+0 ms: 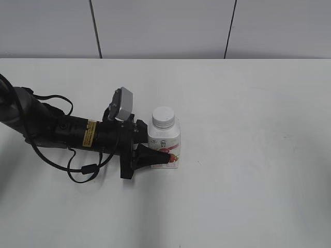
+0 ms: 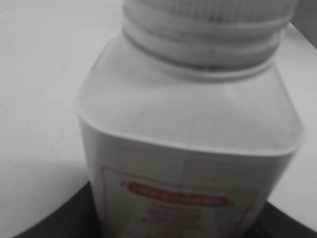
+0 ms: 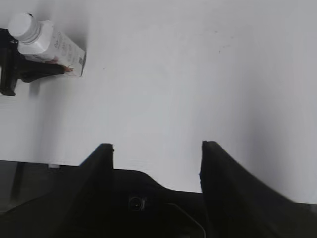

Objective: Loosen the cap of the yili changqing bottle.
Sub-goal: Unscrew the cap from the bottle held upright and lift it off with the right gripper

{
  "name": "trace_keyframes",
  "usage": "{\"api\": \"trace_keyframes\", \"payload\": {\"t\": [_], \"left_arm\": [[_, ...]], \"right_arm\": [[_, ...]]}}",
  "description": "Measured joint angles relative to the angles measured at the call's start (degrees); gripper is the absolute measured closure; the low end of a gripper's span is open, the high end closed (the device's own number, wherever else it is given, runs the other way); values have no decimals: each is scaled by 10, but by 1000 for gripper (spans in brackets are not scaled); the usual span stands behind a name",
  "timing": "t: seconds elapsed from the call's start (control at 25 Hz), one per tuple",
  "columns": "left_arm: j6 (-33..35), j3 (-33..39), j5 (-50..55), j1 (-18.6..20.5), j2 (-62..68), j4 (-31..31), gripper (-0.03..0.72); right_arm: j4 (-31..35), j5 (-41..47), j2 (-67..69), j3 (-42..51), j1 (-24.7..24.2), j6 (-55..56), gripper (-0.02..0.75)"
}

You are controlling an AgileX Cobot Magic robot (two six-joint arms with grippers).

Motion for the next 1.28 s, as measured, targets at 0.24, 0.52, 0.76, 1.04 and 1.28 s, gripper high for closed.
{"api": "trace_keyframes", "payload": {"t": [0.24,0.52,0.76,1.04,1.28], "left_arm": [[0,0,-1,0,1,0,311],[0,0,-2,0,1,0,311],[0,0,-2,0,1,0,312],[0,0,-2,0,1,0,312],[0,0,-1,0,1,0,312]], "right_arm": [[58,18,171,-79,0,4,290],[84,20,366,-186,70,74,290],[59,21,523,-308,200,191,290],[33,24,692,-468,279,283,290],[22,24,789,-551,312,332,290]]}}
